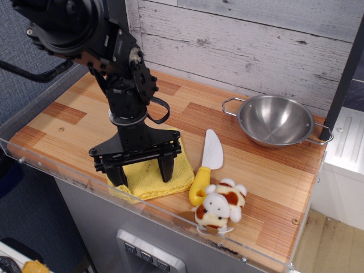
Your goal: Place the yellow cloth to the left of the knife.
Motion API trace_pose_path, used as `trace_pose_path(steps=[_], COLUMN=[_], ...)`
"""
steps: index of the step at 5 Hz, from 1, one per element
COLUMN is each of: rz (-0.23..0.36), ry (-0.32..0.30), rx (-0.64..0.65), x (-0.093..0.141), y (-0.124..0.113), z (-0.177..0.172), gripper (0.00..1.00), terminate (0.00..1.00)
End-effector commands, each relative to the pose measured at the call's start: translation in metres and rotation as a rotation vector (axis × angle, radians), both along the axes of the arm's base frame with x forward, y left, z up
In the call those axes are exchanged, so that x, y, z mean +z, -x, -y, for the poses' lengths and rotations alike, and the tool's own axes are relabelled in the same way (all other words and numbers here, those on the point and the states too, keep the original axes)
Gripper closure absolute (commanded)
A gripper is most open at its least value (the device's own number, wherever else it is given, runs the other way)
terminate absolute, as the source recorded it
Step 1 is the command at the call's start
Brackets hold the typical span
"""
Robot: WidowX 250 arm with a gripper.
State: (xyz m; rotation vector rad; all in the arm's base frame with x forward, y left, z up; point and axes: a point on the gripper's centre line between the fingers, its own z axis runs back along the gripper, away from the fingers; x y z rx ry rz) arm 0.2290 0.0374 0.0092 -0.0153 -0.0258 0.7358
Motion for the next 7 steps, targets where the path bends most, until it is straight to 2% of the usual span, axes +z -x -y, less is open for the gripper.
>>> trace_pose_path(steps=[1,2,5,6,7], rz=[0.093,0.149,0.296,0.324,0.324], ry=[-0.019,-0.07,-0.094,-0.09,-0.09], rx=[0.046,0.07,0.095,0.099,0.099], x=[0.031,0.064,0.153,0.17,0.17], y=[-0.011,-0.016,-0.025,-0.022,-0.022], z=[-0.011,-0.016,-0.009,-0.006,-0.006], gripper=[0.0,0.0,0.0,0.0,0.0], terminate=[0.0,0.0,0.0,0.0,0.0])
